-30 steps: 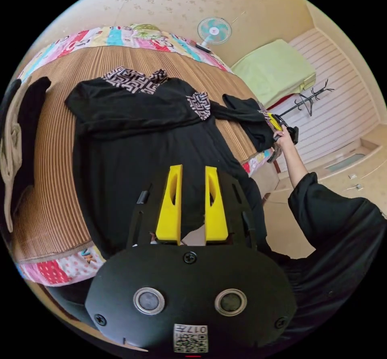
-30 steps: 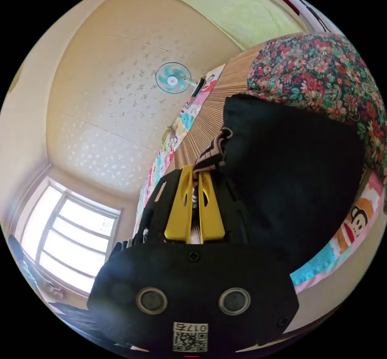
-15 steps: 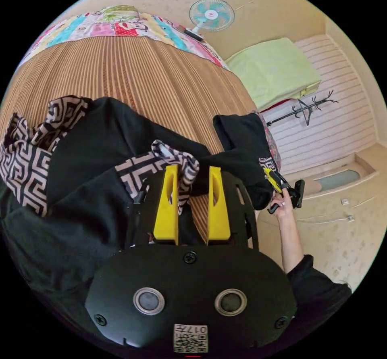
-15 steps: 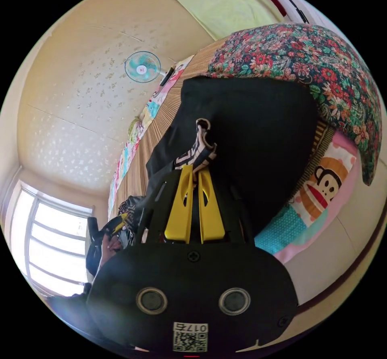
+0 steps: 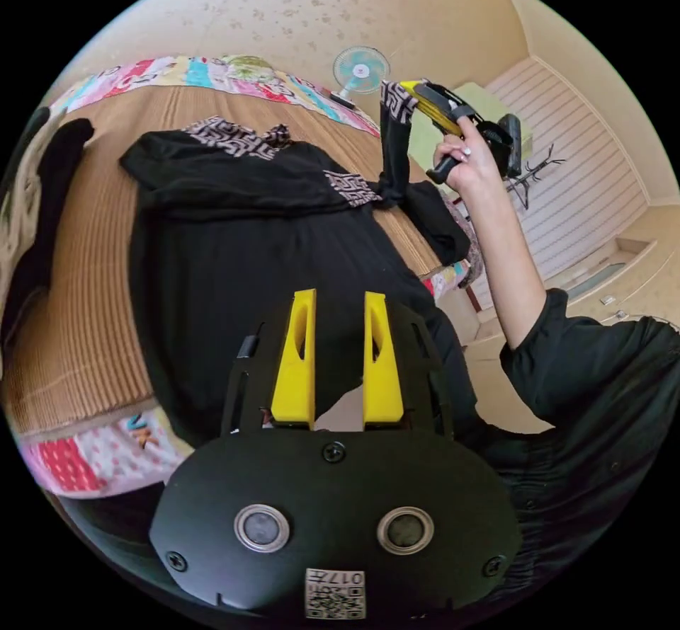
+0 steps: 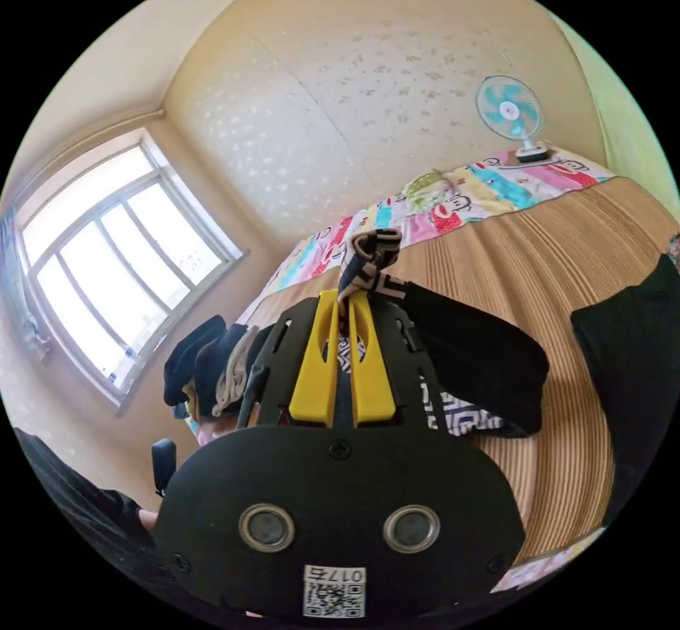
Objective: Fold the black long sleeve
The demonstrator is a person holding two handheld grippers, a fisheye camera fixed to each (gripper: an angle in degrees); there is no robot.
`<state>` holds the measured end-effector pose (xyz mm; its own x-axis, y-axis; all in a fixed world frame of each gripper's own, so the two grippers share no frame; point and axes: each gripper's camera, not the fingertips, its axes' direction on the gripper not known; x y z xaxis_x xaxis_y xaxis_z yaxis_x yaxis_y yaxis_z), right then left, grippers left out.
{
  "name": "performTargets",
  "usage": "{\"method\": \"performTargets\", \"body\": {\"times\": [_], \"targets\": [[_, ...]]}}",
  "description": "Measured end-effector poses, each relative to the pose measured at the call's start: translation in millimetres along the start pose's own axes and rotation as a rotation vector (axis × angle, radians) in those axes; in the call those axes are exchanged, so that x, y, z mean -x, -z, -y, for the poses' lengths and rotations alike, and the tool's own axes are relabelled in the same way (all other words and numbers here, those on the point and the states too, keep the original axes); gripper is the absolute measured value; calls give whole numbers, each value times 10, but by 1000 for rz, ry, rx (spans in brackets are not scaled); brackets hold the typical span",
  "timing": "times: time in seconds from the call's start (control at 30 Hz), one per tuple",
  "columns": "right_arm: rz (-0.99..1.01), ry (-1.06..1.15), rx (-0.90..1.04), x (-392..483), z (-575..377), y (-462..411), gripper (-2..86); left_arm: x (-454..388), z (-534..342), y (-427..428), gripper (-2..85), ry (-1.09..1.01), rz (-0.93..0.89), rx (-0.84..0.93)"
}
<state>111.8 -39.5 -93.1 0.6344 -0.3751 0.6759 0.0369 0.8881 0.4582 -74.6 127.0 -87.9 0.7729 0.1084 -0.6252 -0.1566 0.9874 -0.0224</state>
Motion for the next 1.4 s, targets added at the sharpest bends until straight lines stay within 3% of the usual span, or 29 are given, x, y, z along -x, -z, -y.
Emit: {"method": "performTargets", "body": {"times": [0.13, 0.23, 0.4, 0.47, 0.6, 0.83, 1.0, 1.1, 1.2, 1.27, 1.4], "targets": [[-38, 36, 362, 550, -537, -1529, 46, 226, -397, 246, 108, 99, 34, 7], [-44, 55, 539, 496, -1015, -1780, 69, 302, -522, 391, 113, 133, 87, -22], [-276, 154, 406, 263, -1356, -455, 86, 479, -485, 413, 124, 170, 221, -38], [-456, 92, 383, -108, -1484, 299, 90, 556, -436, 317, 125, 167, 248, -3], [-568, -94, 465, -743, -1696, 1184, 105, 648, -522, 210, 126, 181, 197, 50], [-141, -400, 608, -1616, -2093, 1812, 122, 949, -727, -62, 141, 196, -45, 218], [-57, -411, 699, -1852, -2095, 1688, 120, 1120, -572, -494, 147, 132, -53, 340], [13, -397, 836, -1939, -2194, 1527, 91, 1212, -517, -578, 102, 107, -128, 384], [120, -386, 739, -1934, -2226, 1783, 48, 1275, -563, -307, 58, 66, -285, 387], [329, -360, 549, -1839, -2202, 2262, 37, 1316, -614, 6, 54, 50, -415, 348], [565, -288, 294, -1492, -2104, 2921, 29, 1372, -583, 848, 52, 77, -803, 132]]}}
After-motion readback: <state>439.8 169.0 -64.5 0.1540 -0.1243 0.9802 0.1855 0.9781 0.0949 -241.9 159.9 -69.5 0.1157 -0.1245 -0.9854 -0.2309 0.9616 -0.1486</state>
